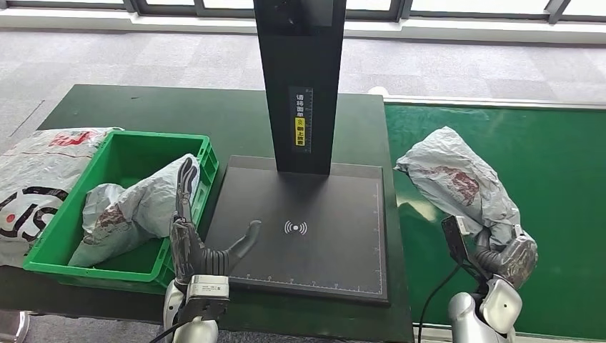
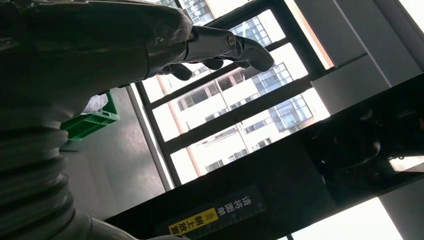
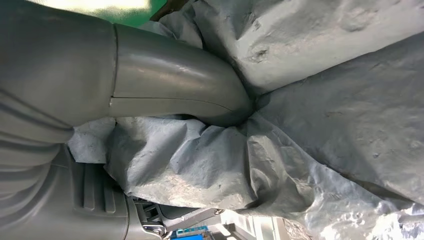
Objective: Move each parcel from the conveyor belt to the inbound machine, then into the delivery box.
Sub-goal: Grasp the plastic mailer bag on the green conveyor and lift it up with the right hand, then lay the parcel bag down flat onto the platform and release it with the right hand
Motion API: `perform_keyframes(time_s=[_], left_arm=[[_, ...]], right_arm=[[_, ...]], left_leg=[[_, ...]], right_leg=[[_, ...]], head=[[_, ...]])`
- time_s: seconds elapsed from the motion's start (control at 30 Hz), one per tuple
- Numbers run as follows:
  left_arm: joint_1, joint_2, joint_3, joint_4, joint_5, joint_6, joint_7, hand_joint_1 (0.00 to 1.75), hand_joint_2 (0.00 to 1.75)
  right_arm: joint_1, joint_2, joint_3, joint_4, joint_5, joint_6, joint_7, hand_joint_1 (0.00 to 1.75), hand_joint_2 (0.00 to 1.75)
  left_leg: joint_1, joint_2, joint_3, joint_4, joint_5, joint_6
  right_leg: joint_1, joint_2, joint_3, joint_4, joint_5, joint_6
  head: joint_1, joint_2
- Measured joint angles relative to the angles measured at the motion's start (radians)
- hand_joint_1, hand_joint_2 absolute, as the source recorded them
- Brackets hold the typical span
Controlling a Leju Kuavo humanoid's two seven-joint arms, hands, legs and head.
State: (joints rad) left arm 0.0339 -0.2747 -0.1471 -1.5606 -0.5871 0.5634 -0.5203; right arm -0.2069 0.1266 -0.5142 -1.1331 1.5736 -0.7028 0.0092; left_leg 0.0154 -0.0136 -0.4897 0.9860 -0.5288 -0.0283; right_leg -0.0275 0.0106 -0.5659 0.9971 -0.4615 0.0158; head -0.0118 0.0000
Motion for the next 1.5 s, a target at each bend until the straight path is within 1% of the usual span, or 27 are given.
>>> perform_keyframes(time_s=[0.23, 0.3, 0.37, 0.43, 0.53, 0.6, 0.67, 0.7, 0.73, 0.87, 0.97, 1.07, 1.2, 1.5], left_arm=[[0.0, 0.0, 0.0, 0.0, 0.0, 0.0, 0.0, 0.0, 1.75], [0.0, 0.0, 0.0, 0.0, -0.001, 0.003, 0.0, 0.0, 1.75], [0.0, 0.0, 0.0, 0.002, -0.002, 0.008, 0.0, 0.0, 1.75], [0.0, 0.0, 0.001, 0.004, -0.003, 0.01, 0.0, 0.0, 1.75], [0.0, 0.0, 0.001, 0.006, -0.004, 0.012, -0.001, 0.0, 1.75], [0.0, 0.0, 0.001, 0.008, -0.007, 0.02, -0.003, 0.0, 1.75], [0.0, 0.0, 0.001, 0.009, -0.01, 0.03, -0.008, 0.0, 1.75], [0.0, 0.0, 0.001, 0.009, -0.011, 0.033, -0.011, 0.0, 1.75], [0.0, 0.0, 0.001, 0.01, -0.012, 0.034, -0.014, 0.0, 1.75], [-0.001, 0.0, 0.001, 0.01, -0.014, 0.034, -0.017, 0.0, 1.75], [-0.001, 0.0, 0.001, 0.01, -0.015, 0.034, -0.016, 0.0, 1.75], [-0.001, 0.0, 0.001, 0.011, -0.016, 0.034, -0.016, 0.0, 1.75], [-0.001, 0.0, 0.001, 0.011, -0.017, 0.034, -0.016, 0.0, 1.75], [-0.001, 0.0, 0.001, 0.014, -0.017, 0.034, -0.016, 0.0, 1.75]], right_arm=[[0.011, 0.016, 0.001, -0.041, -0.004, 0.001, -0.01, 1.75, 1.75], [0.034, 0.035, 0.01, -0.092, -0.01, 0.0, -0.061, 1.75, 1.75], [0.069, 0.071, 0.033, -0.185, -0.008, 0.0, -0.123, 1.75, 1.75], [0.094, 0.104, 0.057, -0.26, -0.002, 0.0, -0.145, 1.75, 1.75], [0.12, 0.136, 0.073, -0.33, -0.01, 0.001, -0.157, 1.75, 1.75], [0.138, 0.151, 0.089, -0.376, -0.051, 0.001, -0.21, 1.75, 1.75], [0.164, 0.165, 0.143, -0.426, -0.09, 0.0, -0.279, 1.75, 1.75], [0.178, 0.168, 0.188, -0.445, -0.091, 0.002, -0.287, 1.75, 1.75], [0.191, 0.169, 0.24, -0.459, -0.081, 0.007, -0.276, 1.75, 1.75], [0.218, 0.16, 0.432, -0.477, -0.043, 0.049, -0.185, 1.75, 1.75], [0.223, 0.153, 0.514, -0.477, -0.041, 0.055, -0.161, 1.75, 1.75], [0.227, 0.145, 0.555, -0.477, -0.046, 0.055, -0.152, 1.75, 1.75], [0.231, 0.138, 0.582, -0.477, -0.047, 0.055, -0.149, 1.75, 1.75], [0.234, 0.127, 0.599, -0.477, -0.051, 0.057, -0.15, 1.75, 1.75]], left_leg=[[0.0, 0.0, 0.0, 0.0, 0.0, 0.0], [0.0, 0.0, 0.0, 0.0, 0.0, 0.0], [0.001, 0.0, -0.001, 0.0, 0.0, -0.001], [0.001, 0.002, 0.0, 0.0, -0.001, -0.001], [0.001, 0.0, 0.003, 0.0, 0.0, -0.001], [0.001, -0.001, 0.0, 0.0, 0.0, -0.001], [0.001, 0.001, -0.001, -0.001, -0.001, -0.001], [0.001, 0.002, -0.001, -0.001, -0.001, -0.001], [0.001, 0.003, -0.001, -0.001, -0.001, -0.001], [0.001, 0.004, 0.0, -0.001, -0.001, -0.001], [0.001, 0.004, 0.001, -0.001, -0.001, -0.001], [0.001, 0.004, 0.001, 0.0, -0.001, -0.001], [0.001, 0.003, 0.002, 0.0, -0.001, -0.001], [0.001, 0.004, 0.0, 0.0, -0.001, -0.001]], right_leg=[[0.0, 0.0, 0.0, 0.0, 0.0, 0.0], [0.0, -0.001, 0.0, 0.0, 0.0, 0.0], [0.001, 0.0, -0.001, 0.0, -0.001, 0.0], [0.001, 0.002, -0.002, 0.0, -0.001, -0.001], [0.001, 0.0, -0.002, 0.001, -0.001, -0.001], [0.0, -0.001, -0.001, 0.001, -0.001, -0.001], [0.0, 0.001, -0.001, 0.001, -0.001, -0.001], [0.001, 0.002, -0.001, 0.001, -0.001, -0.001], [0.001, 0.003, -0.002, 0.001, -0.001, -0.001], [0.001, 0.004, -0.002, 0.001, -0.001, -0.001], [0.001, 0.004, -0.002, 0.001, -0.001, -0.001], [0.001, 0.004, -0.002, 0.001, -0.001, -0.001], [0.001, 0.004, -0.002, 0.001, -0.001, -0.001], [0.001, 0.004, -0.002, 0.001, -0.001, -0.001]], head=[[0.0, 0.0], [0.0, 0.0], [0.0, 0.0], [0.0, 0.0], [0.0, 0.0], [0.0, 0.0], [0.0, 0.0], [0.0, 0.0], [0.0, 0.0], [0.0, 0.0], [0.0, 0.0], [0.0, 0.0], [0.0, 0.0], [0.0, 0.0]])
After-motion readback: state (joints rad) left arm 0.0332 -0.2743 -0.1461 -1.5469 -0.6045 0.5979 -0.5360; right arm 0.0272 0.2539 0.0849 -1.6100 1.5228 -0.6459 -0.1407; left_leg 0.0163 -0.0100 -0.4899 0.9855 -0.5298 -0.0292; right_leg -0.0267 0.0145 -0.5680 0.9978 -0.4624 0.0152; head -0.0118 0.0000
